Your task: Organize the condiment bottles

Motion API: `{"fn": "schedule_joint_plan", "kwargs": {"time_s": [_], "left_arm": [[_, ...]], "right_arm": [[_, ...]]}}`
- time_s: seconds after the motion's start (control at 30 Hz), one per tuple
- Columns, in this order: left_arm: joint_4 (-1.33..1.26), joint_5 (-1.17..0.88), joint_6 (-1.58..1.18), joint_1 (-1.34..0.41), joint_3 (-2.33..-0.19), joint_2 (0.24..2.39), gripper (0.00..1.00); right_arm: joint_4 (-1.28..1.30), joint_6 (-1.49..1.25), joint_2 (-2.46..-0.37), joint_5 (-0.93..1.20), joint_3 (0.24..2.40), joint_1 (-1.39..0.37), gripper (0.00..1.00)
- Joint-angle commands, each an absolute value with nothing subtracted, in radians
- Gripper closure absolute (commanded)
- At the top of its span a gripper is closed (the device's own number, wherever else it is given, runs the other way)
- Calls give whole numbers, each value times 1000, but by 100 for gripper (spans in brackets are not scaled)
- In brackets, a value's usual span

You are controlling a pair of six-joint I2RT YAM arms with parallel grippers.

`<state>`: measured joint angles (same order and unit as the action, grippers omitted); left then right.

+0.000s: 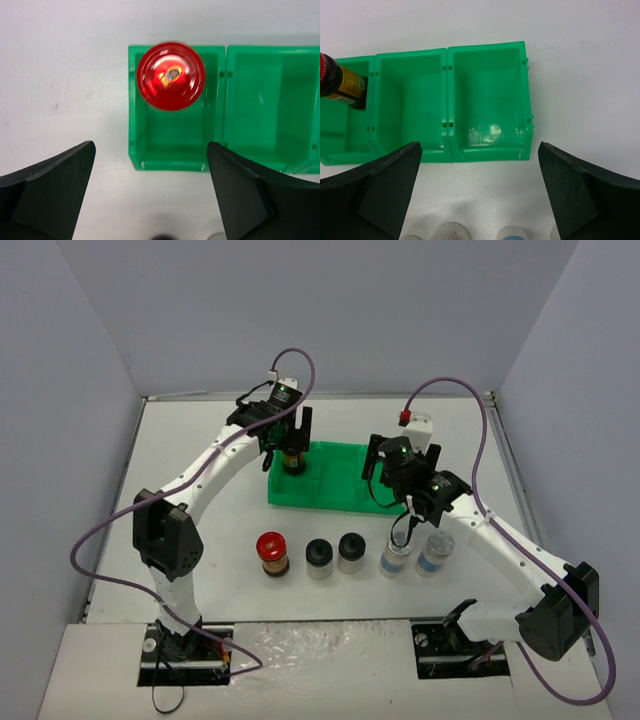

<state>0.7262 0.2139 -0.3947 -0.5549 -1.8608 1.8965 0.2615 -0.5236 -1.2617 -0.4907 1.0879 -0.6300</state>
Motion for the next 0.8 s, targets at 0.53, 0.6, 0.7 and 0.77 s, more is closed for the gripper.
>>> {"fn": "schedule_joint_plan", "kwargs": {"time_s": [0.53, 0.6, 0.7, 0.77], "left_arm": [[962, 234, -750, -808, -1260, 1307, 9], [974, 221, -769, -824, -1239, 1295, 10], [989, 220, -803, -860, -1202, 1291, 10], [1008, 224, -820, -882, -1190, 1291, 10]], "right_arm": [[227, -541, -1240, -550, 1072, -655, 0], [227, -541, -1242, -551, 1071, -655, 0], [227, -543, -1240, -552, 1069, -659, 0], [226, -540, -1237, -552, 1069, -660, 0]]}}
